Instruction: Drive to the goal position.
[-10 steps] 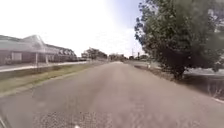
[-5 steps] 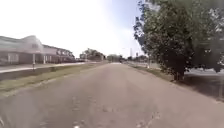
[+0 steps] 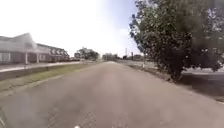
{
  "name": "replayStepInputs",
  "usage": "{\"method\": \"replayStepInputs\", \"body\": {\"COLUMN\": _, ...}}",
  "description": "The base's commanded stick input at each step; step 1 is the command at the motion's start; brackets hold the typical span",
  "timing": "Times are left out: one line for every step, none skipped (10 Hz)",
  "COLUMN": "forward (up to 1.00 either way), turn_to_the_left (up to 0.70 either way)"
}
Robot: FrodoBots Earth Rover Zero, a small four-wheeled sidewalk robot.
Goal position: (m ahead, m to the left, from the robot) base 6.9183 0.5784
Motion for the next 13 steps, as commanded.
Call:
{"method": "replayStepInputs", "body": {"forward": 1.00, "turn_to_the_left": -0.13}}
{"method": "replayStepInputs", "body": {"forward": 1.00, "turn_to_the_left": -0.27}}
{"method": "replayStepInputs", "body": {"forward": 1.00, "turn_to_the_left": -0.01}}
{"method": "replayStepInputs", "body": {"forward": 1.00, "turn_to_the_left": -0.01}}
{"method": "replayStepInputs", "body": {"forward": 1.00, "turn_to_the_left": -0.01}}
{"method": "replayStepInputs", "body": {"forward": 1.00, "turn_to_the_left": -0.02}}
{"method": "replayStepInputs", "body": {"forward": 1.00, "turn_to_the_left": -0.04}}
{"method": "replayStepInputs", "body": {"forward": 1.00, "turn_to_the_left": -0.05}}
{"method": "replayStepInputs", "body": {"forward": 1.00, "turn_to_the_left": -0.02}}
{"method": "replayStepInputs", "body": {"forward": 1.00, "turn_to_the_left": -0.05}}
{"method": "replayStepInputs", "body": {"forward": 1.00, "turn_to_the_left": -0.10}}
{"method": "replayStepInputs", "body": {"forward": 1.00, "turn_to_the_left": -0.17}}
{"method": "replayStepInputs", "body": {"forward": 1.00, "turn_to_the_left": -0.19}}
